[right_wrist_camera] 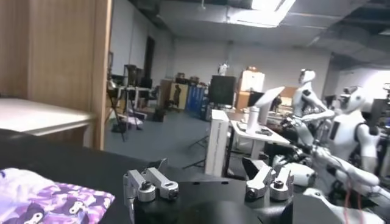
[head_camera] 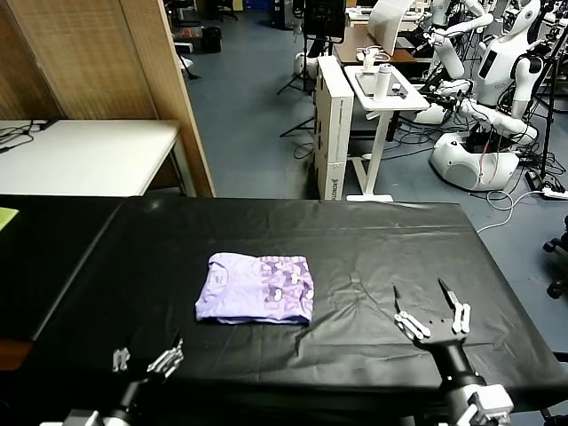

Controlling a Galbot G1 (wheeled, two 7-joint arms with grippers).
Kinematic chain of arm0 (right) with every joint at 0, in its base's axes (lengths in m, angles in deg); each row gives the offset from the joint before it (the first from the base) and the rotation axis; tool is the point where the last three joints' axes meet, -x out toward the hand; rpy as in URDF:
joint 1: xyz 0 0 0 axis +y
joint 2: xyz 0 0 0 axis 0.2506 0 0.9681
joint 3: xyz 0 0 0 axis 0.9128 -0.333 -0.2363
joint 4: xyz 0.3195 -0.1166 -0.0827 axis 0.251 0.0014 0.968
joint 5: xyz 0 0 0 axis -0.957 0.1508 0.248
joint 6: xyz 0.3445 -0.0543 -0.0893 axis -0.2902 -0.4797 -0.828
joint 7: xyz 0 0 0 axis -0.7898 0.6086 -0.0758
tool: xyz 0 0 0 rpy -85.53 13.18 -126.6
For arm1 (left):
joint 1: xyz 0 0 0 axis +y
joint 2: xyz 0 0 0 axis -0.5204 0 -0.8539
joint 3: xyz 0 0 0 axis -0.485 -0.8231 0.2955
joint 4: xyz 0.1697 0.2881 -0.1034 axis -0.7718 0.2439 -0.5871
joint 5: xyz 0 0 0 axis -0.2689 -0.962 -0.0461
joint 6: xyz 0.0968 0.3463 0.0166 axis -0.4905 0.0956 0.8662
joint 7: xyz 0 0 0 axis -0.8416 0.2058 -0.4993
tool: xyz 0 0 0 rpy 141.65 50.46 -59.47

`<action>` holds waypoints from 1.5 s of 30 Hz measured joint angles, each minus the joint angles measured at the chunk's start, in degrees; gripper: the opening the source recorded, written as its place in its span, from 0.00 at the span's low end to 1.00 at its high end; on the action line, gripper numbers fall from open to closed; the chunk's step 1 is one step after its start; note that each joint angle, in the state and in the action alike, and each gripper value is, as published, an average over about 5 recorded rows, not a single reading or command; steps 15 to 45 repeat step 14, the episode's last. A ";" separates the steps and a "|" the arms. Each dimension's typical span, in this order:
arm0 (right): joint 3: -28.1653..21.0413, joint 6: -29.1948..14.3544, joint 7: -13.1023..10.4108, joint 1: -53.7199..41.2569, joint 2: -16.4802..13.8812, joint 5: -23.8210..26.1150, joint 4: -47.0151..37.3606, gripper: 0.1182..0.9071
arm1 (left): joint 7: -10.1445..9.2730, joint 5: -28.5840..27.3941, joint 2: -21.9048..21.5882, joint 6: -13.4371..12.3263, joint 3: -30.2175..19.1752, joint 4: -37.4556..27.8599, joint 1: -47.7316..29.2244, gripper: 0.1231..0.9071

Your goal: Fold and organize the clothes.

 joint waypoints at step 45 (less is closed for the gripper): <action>0.78 -0.45 -0.17 4.75 1.63 -1.76 -0.95 1.00 | 0.09 -0.56 1.58 -0.14 0.40 0.93 -0.44 1.00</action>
